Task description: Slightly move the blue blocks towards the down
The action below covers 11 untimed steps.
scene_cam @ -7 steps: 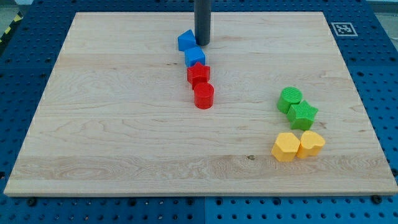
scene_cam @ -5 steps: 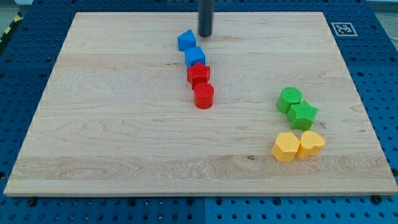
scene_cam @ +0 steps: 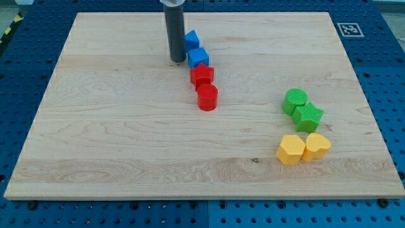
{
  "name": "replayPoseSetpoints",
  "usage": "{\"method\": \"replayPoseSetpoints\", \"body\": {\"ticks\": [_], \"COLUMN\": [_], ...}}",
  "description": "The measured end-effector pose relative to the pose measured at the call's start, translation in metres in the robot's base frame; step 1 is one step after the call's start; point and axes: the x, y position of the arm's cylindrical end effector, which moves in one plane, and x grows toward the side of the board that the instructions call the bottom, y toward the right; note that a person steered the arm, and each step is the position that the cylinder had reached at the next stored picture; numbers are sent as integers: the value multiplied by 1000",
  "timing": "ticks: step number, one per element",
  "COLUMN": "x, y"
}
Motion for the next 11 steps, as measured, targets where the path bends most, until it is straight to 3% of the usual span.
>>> {"method": "replayPoseSetpoints", "body": {"ticks": [2,3,4,5,8,11], "x": [1,-9,-46,-61,-51,-48], "y": [-3,-63,-110,-105,-23,-16]}}
